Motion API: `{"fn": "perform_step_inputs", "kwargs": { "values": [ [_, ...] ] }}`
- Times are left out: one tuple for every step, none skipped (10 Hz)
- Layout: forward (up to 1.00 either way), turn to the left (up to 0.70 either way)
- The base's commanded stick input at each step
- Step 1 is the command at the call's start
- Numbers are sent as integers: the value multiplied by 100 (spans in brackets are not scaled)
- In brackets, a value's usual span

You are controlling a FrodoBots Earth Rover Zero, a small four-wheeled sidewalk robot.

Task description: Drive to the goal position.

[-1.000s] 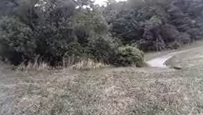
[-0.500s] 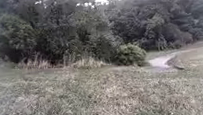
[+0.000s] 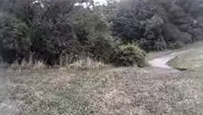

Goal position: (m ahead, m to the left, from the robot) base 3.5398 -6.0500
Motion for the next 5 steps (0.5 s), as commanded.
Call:
{"fn": "perform_step_inputs", "kwargs": {
  "values": [
    [0, 0],
    [0, 0],
    [0, 0],
    [7, 0],
    [24, 0]
  ]
}}
